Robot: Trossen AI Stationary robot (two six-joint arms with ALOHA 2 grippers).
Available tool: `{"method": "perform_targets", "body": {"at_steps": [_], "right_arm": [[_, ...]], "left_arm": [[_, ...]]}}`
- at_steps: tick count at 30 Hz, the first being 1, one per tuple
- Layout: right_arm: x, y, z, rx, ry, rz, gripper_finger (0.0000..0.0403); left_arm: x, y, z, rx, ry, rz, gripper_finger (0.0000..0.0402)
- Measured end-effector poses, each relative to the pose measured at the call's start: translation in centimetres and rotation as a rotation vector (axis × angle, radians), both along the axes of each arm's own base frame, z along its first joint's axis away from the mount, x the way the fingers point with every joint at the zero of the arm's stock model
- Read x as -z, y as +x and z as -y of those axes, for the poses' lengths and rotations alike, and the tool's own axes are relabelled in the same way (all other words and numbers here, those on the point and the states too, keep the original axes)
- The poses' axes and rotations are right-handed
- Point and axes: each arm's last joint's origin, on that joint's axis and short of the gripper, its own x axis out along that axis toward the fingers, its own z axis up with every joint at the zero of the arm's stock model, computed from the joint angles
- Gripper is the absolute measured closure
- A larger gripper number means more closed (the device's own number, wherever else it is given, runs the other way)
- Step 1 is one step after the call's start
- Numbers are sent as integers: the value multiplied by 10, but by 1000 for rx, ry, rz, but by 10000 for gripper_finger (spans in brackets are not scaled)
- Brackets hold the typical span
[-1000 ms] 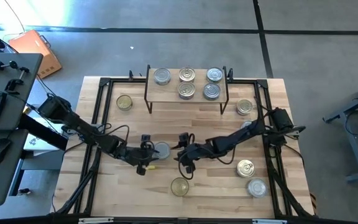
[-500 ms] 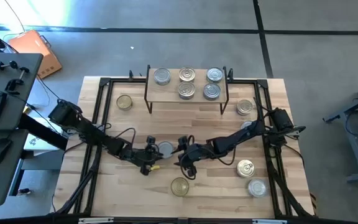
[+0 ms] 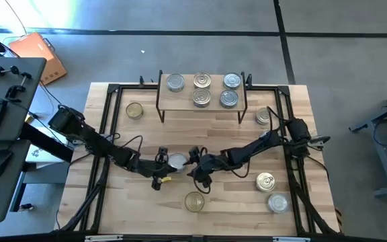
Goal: Stack canned seafood by type on shelf
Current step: Put the green white tuna can on the shelf
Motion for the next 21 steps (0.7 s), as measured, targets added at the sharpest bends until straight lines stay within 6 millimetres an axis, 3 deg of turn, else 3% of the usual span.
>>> {"method": "perform_targets", "body": {"at_steps": [6,10,17,21], "right_arm": [[0,7,10,-75,-3,56,171],[12,12,12,-112,-89,90,171],[26,17,16,1,-236,128,173],[27,16,17,51,-175,124,218]], "left_arm": [[-8,1,-3,-32,-21,40,401],[-10,3,-7,-49,-30,60,401],[-15,7,-7,-53,-44,111,401],[-15,6,-6,-64,-33,117,401]]}}
